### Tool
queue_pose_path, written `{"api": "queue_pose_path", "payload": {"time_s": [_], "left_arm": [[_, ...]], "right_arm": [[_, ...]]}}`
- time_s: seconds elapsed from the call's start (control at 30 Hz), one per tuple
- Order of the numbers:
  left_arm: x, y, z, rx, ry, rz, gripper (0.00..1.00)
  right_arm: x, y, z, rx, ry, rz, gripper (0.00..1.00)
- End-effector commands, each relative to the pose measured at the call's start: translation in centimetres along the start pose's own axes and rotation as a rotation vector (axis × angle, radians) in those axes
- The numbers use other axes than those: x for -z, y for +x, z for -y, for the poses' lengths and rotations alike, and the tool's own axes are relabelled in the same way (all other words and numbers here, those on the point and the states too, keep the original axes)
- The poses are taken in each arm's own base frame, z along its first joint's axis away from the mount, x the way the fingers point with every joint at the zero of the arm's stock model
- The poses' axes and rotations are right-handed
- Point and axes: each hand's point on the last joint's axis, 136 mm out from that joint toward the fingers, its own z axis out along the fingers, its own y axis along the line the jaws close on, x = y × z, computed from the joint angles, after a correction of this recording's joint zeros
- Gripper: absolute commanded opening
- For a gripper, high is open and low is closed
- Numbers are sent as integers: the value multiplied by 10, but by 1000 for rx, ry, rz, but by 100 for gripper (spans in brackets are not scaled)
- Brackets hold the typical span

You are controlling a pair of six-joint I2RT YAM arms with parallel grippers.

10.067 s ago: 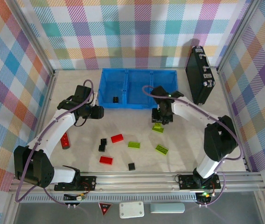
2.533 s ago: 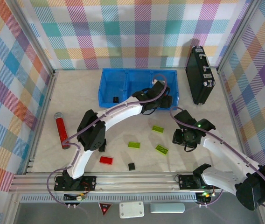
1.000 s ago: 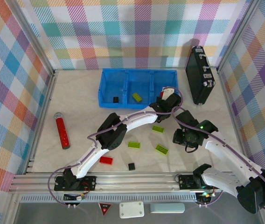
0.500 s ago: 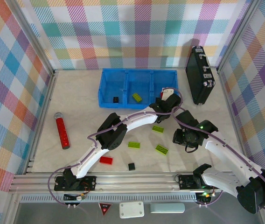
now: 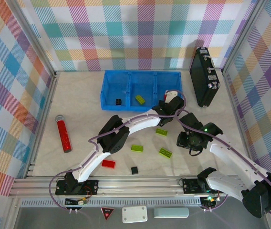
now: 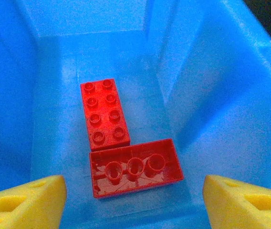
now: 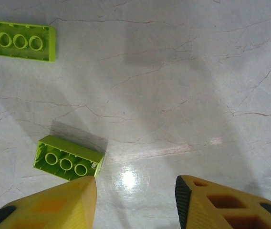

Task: Sort the legos into containers by color
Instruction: Place the lego in the container.

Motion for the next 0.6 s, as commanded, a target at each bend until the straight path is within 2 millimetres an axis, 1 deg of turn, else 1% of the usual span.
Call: {"api": "queue_pose_path", "payload": {"time_s": [0.0,0.17,0.33,0.47,0.57], "left_arm": [[32,-43,4,54,47,51,75],[47,-56,5,68,69,50,74],[61,-59,-1,68,87,-4,74],[75,-62,-9,81,105,-37,74],[86,-63,-21,92,111,-48,74]], "right_arm": [[2,-2,0,9,7,-4,49],[0,-4,-4,17,2,-6,49],[-3,-9,-11,26,-6,-15,49],[-6,-13,-19,39,-22,-21,49],[-8,-17,-25,50,-27,-29,49]]}}
